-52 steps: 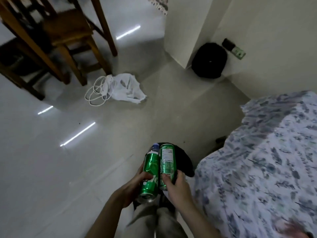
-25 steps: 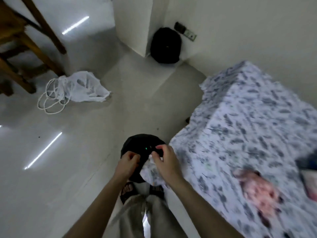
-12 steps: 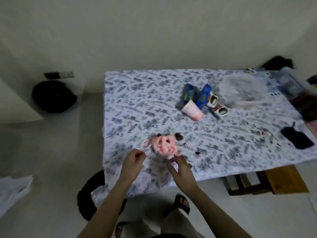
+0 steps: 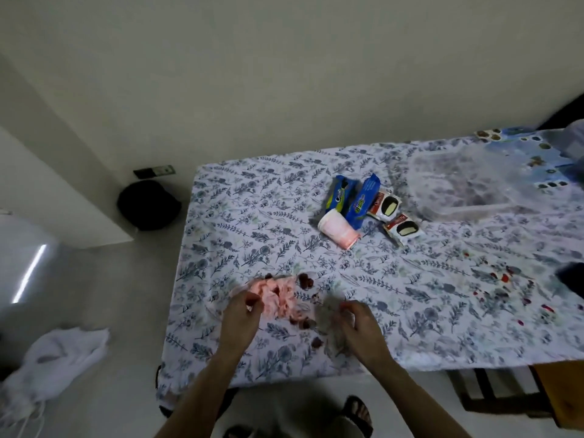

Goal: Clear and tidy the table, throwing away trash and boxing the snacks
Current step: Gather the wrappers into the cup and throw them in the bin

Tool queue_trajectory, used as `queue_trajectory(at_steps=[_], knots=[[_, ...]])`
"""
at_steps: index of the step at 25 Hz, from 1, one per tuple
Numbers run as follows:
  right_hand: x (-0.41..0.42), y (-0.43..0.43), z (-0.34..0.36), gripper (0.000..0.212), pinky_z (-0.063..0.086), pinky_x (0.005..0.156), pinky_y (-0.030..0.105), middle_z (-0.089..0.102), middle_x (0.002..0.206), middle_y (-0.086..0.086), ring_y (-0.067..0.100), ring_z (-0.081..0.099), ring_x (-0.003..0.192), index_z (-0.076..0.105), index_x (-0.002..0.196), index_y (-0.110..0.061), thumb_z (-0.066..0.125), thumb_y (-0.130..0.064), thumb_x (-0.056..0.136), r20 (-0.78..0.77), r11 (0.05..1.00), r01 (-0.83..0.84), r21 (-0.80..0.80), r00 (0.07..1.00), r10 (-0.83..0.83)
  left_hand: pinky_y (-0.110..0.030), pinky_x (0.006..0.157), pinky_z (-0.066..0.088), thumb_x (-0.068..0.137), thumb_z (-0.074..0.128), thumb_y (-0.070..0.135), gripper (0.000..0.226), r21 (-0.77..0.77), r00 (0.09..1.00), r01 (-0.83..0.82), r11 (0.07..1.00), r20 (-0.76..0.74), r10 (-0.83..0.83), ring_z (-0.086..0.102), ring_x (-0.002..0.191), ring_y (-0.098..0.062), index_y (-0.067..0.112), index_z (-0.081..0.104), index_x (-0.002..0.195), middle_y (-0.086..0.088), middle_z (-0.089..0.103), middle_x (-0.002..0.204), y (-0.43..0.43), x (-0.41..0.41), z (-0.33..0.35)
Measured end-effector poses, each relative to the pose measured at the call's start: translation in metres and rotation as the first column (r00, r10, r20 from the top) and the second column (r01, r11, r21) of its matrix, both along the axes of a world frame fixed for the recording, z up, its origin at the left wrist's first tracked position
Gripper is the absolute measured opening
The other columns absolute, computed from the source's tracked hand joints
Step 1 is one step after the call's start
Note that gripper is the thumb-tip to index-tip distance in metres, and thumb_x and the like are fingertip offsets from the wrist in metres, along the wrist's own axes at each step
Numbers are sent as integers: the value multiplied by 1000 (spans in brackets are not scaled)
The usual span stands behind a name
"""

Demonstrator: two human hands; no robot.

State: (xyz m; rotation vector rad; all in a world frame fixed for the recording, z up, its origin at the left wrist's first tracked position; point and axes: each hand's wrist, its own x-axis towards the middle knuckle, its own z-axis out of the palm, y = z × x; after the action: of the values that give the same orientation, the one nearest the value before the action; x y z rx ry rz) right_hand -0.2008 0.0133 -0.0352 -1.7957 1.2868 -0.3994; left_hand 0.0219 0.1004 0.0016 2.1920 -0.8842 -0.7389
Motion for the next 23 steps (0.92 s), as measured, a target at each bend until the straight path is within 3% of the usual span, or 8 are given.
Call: queue_trajectory(at_steps=[4, 8, 11, 13, 15, 17, 19, 23], knots=[[1, -32, 2, 30, 37, 72, 8, 53, 112, 2, 9, 51, 97, 56, 117, -11, 55, -28, 93, 37, 995, -88, 44, 996, 87, -24, 79, 42, 92, 56, 16, 21, 22, 994, -111, 994, 16, 110, 58, 90, -15, 5, 63, 108, -6, 66, 106, -14, -12, -3], [19, -50, -2, 34, 42, 83, 26, 52, 116, 3, 13, 52, 101, 55, 118, -13, 55, -35, 92, 36, 989, -130, 72, 991, 128, -34, 79, 51, 87, 65, 25, 28, 45, 978, -185, 982, 110, 179, 61, 91, -21, 8, 61, 108, -13, 66, 110, -22, 18, -7], [26, -55, -5, 31, 41, 84, 25, 50, 114, 1, 14, 51, 103, 55, 117, -14, 55, -34, 92, 17, 989, -134, 59, 991, 133, -45, 97, 46, 75, 72, 49, 69, 230, 993, -95, 969, 96, 74, 50, 120, -34, 13, 47, 129, -18, 47, 134, -36, 33, -20], [21, -57, -5, 29, 37, 80, 12, 49, 115, 1, 11, 48, 101, 55, 119, -13, 56, -26, 93, -35, 994, -98, 45, 994, 99, -53, 108, 35, 67, 71, 63, 96, 371, 999, 32, 928, 26, -45, 32, 135, -41, 18, 29, 141, -19, 28, 149, -50, 26, -33], [11, -59, -7, 27, 35, 75, 5, 51, 116, 3, 10, 49, 99, 56, 118, -12, 55, -22, 93, -91, 997, -74, 22, 993, 76, -56, 110, 30, 62, 68, 71, 107, 446, 983, 92, 890, 101, -152, 26, 138, -43, 21, 20, 144, -17, 19, 153, -61, 14, -44], [7, -67, -10, 26, 38, 76, 14, 53, 116, 5, 15, 53, 100, 57, 118, -13, 54, -23, 94, -134, 999, -43, 21, 990, 45, -52, 106, 36, 66, 66, 67, 98, 457, 942, 108, 883, 238, -239, 30, 135, -39, 19, 25, 140, -16, 23, 149, -68, 13, -54], [9, -74, -11, 26, 40, 77, 25, 54, 114, 5, 18, 55, 98, 57, 117, -13, 54, -25, 94, -167, 1000, -13, 22, 986, 17, -48, 97, 47, 75, 66, 51, 71, 346, 907, 153, 926, 323, -270, 40, 127, -35, 17, 38, 131, -15, 34, 139, -68, 19, -63], [24, -80, -8, 26, 39, 82, 26, 56, 117, 6, 15, 54, 98, 56, 117, -14, 55, -25, 93, -171, 1000, -16, 12, 985, 18, -38, 89, 53, 86, 64, 21, 34, 14, 981, 178, 984, 81, -178, 51, 109, -20, 16, 55, 119, -4, 47, 120, -58, 30, -60]])
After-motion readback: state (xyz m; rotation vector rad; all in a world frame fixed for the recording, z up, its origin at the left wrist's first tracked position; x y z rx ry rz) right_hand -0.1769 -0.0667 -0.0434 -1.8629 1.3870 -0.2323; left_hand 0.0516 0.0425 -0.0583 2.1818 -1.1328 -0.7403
